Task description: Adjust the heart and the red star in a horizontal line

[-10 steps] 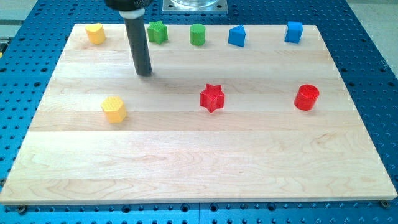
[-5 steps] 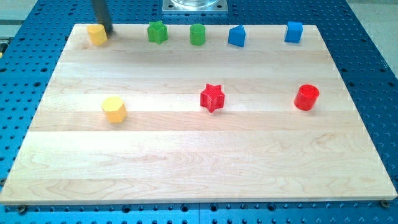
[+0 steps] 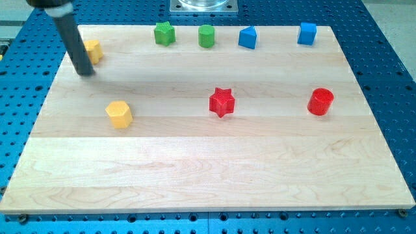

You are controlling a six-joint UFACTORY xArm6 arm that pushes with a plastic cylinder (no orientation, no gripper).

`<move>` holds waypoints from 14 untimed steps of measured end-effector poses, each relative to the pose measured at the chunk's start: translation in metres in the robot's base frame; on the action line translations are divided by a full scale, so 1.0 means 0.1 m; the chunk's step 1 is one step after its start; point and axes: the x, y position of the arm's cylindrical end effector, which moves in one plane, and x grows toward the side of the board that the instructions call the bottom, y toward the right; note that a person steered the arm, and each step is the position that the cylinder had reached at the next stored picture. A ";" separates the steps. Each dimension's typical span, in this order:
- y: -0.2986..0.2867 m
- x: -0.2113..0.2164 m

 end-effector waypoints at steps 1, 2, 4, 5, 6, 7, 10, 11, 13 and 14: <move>-0.33 0.01; -0.65 -0.48; 0.28 -0.85; 0.15 -1.20; 0.46 -1.20; 0.60 -0.31; 1.01 -0.54; 1.19 -0.84; 1.54 -0.18; 1.62 0.35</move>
